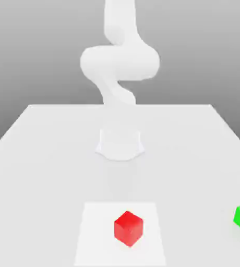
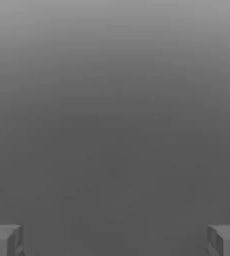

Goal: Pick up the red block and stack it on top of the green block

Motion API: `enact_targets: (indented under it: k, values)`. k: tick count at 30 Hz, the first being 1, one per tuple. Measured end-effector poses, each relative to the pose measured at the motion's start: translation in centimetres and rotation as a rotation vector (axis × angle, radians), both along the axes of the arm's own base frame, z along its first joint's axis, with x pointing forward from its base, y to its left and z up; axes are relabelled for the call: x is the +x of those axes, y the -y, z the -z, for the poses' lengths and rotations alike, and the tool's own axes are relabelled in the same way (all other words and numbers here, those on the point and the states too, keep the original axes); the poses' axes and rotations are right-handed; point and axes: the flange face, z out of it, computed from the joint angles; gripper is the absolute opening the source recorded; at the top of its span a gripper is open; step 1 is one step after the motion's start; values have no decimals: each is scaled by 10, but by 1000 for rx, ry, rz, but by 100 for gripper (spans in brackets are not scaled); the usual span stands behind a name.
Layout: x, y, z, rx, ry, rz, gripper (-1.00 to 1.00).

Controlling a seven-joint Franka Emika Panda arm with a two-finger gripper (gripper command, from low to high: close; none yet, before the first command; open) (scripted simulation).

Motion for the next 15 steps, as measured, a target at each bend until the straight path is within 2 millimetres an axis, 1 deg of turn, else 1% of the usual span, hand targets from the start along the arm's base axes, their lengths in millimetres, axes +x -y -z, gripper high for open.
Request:
enact_targets:
  k: [3,5,7,9,11,13,15]
  values:
    - [36,-4,63,38,-101,78,0]
    - [54,-5,106,62,-165,129,0]
    - [67,-6,149,85,-228,181,0]
    - [76,-6,192,107,-291,233,0]
    - [81,-7,236,129,-354,286,0]
    - [81,-7,279,150,-416,339,0]
    - [78,-8,321,171,-478,393,0]
